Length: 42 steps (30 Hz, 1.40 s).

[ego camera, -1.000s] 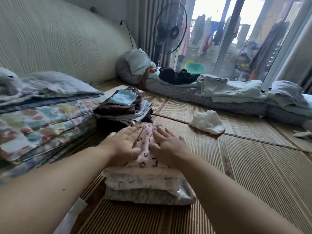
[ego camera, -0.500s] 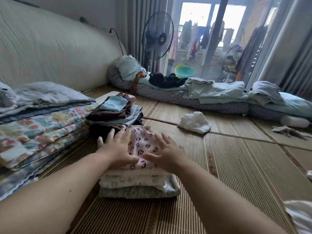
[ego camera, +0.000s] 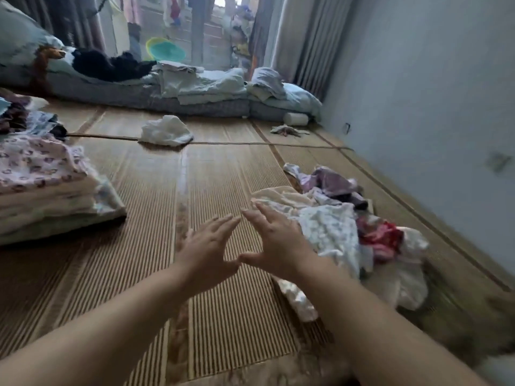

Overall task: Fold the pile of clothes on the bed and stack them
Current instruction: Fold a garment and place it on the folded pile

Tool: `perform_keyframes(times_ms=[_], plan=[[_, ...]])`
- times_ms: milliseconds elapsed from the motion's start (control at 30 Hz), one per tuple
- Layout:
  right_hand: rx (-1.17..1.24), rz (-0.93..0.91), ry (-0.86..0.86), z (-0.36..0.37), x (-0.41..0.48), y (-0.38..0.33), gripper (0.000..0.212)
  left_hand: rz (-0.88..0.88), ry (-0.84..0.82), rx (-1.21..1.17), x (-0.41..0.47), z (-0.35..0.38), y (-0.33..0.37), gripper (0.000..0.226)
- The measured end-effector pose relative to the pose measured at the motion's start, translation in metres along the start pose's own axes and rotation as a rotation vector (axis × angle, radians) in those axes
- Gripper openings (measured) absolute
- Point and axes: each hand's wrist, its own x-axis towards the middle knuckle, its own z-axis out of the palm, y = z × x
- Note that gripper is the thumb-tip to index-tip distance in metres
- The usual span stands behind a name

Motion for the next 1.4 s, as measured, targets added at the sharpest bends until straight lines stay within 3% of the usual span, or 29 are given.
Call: perform_keyframes(times_ms=[100,233,300,367,433,500,567,667,800,933,1133,1233,1300,1400], plan=[[0.044,0.186,-0.020,-0.003,-0.049,0.060,0.088,0.063,-0.078,-0.087,0.001,0.043,0.056,0.085],[0.055,0.478,0.054,0.002,-0.083,0.121,0.090,0.022,-0.191,-0.126,0.007,0.087,0.103,0.086],[0.242,0.610,0.120,0.007,-0.089,0.142,0.090,0.018,-0.273,-0.069,0.012,0.102,0.115,0.088],[0.504,0.714,0.186,0.012,-0.092,0.156,0.068,-0.026,-0.345,-0.019,0.016,0.112,0.118,0.086],[0.610,0.763,0.167,0.016,-0.093,0.167,0.031,-0.064,-0.324,0.068,0.018,0.116,0.117,0.060],[0.687,0.776,0.200,0.015,-0.093,0.173,0.020,-0.082,-0.225,0.077,0.020,0.111,0.110,0.024],[0.807,0.775,0.317,0.001,-0.089,0.175,0.017,-0.136,-0.159,-0.061,0.021,0.098,0.099,0.015],[0.936,0.737,0.456,-0.037,-0.077,0.168,0.017,-0.202,-0.046,-0.233,0.022,0.062,0.079,0.021],[1.080,0.629,0.604,-0.094,-0.060,0.138,0.017,-0.188,0.100,-0.347,0.017,-0.011,0.053,0.018],[1.145,0.494,0.659,-0.148,-0.042,0.098,0.024,-0.128,0.192,-0.555,0.002,-0.099,0.036,0.025],[1.038,0.303,0.696,-0.211,-0.014,0.028,0.017,-0.067,0.384,-0.538,-0.026,-0.206,0.020,0.018],[1.143,0.240,0.624,-0.227,0.002,-0.001,0.013,-0.040,0.433,-0.543,-0.038,-0.238,0.020,0.016],[1.155,0.196,0.419,-0.229,0.006,-0.023,0.018,-0.031,0.472,-0.471,-0.040,-0.254,0.024,0.017],[0.831,0.214,0.071,-0.223,0.003,-0.060,0.025,-0.049,0.433,-0.087,-0.034,-0.270,0.042,0.018]])
